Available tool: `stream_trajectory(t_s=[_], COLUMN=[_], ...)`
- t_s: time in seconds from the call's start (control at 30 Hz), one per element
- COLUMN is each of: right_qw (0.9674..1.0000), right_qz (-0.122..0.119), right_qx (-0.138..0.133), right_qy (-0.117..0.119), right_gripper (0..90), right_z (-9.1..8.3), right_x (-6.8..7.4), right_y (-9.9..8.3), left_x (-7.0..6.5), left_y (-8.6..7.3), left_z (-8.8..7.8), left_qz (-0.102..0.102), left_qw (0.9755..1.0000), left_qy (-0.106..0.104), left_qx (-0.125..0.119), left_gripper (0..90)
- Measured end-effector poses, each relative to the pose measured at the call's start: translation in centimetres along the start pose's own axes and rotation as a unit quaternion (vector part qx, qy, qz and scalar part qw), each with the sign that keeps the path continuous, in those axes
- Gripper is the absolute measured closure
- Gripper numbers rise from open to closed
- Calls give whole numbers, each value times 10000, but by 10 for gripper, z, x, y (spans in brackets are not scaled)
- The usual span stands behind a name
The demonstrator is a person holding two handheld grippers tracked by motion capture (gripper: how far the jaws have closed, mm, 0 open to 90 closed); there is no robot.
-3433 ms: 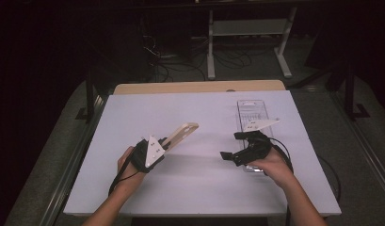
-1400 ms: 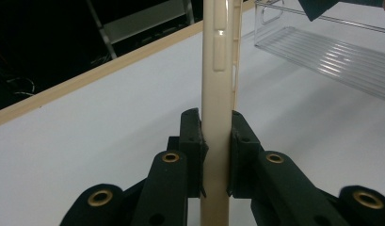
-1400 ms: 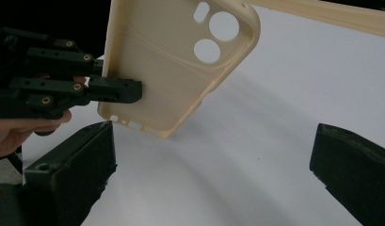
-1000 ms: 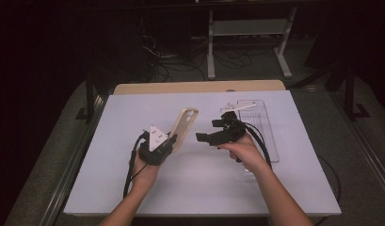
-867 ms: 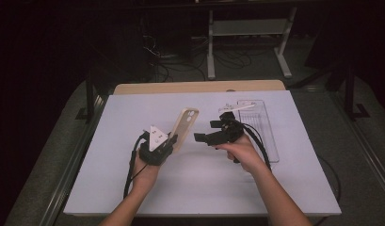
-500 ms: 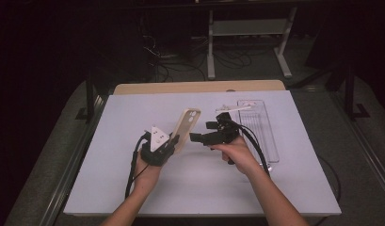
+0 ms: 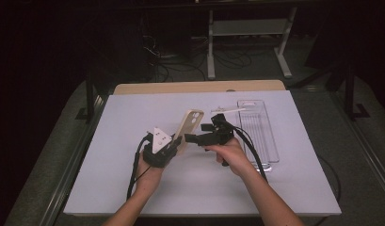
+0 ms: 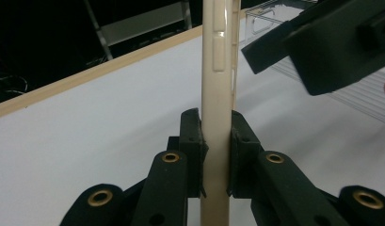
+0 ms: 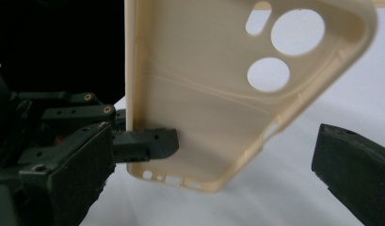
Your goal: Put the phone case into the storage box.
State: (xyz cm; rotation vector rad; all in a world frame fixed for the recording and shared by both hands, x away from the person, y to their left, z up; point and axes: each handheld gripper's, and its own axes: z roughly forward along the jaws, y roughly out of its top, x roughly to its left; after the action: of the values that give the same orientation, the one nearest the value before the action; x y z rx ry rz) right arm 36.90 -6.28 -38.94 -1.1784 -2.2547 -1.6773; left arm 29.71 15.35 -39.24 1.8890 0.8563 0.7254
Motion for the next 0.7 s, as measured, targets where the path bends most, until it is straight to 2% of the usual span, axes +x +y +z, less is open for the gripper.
stream_trajectory(t_s=[0.23, 0.7], right_qw=[9997, 9989], right_qz=[225, 378], right_qx=[-121, -251], right_qy=[13, 71], right_gripper=[0, 0], right_z=[3, 9], right_x=[-1, 0], right_y=[-1, -3], left_x=[-6, -16], left_y=[0, 0], left_z=[0, 1], left_qz=[48, 115], left_qw=[10000, 9999], left_qy=[-36, -106], left_qx=[-15, -53], left_gripper=[791, 791])
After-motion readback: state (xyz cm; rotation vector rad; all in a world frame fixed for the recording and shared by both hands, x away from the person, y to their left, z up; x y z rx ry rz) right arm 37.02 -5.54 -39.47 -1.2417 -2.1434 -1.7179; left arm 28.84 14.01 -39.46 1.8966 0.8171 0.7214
